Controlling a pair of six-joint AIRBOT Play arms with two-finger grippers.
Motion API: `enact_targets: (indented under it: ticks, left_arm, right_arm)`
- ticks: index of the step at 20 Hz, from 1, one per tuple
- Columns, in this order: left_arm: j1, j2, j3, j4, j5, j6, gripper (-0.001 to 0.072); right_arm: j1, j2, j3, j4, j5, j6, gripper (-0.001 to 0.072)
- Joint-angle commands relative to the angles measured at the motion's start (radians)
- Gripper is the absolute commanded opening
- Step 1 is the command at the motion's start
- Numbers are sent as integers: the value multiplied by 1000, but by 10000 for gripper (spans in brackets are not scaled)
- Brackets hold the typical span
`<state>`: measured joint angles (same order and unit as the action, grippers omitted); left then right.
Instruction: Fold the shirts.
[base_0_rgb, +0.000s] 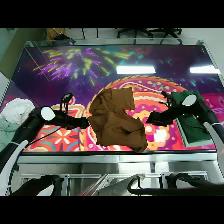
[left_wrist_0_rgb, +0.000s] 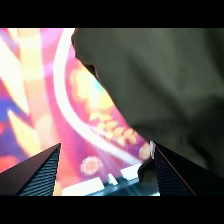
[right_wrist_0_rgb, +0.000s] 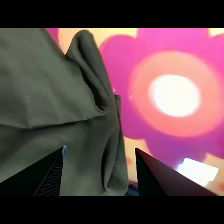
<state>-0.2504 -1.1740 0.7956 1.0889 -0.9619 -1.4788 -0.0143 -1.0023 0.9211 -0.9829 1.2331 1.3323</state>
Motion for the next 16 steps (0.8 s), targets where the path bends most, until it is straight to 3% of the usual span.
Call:
enact_targets:
  ticks: [1, 7, 8, 9, 10, 11, 16]
  left_arm:
    - [6, -115, -65, -190, 214, 154, 628]
    - [6, -335, 164, -198, 122, 200, 627]
    - [6, -359, 195, -198, 98, 200, 567]
    - [6, -379, 224, -198, 71, 200, 320]
    - [6, -389, 246, -198, 48, 200, 62]
    - [6, -394, 270, -191, 26, 200, 20]
    - [8, -295, 428, -77, -115, 182, 16]
  right_arm:
    - [40, -105, 1, 53, 2, -64, 497]
    - [79, -203, 1, 53, -40, -65, 492]
    - [79, -211, 1, 54, -40, -66, 397]
    - [79, -215, 1, 58, -40, -83, 224]
    - [79, -216, 1, 71, -40, -99, 106]
    - [78, -213, 2, 87, -40, -116, 24]
    - [45, -102, 120, 98, -36, -133, 24]
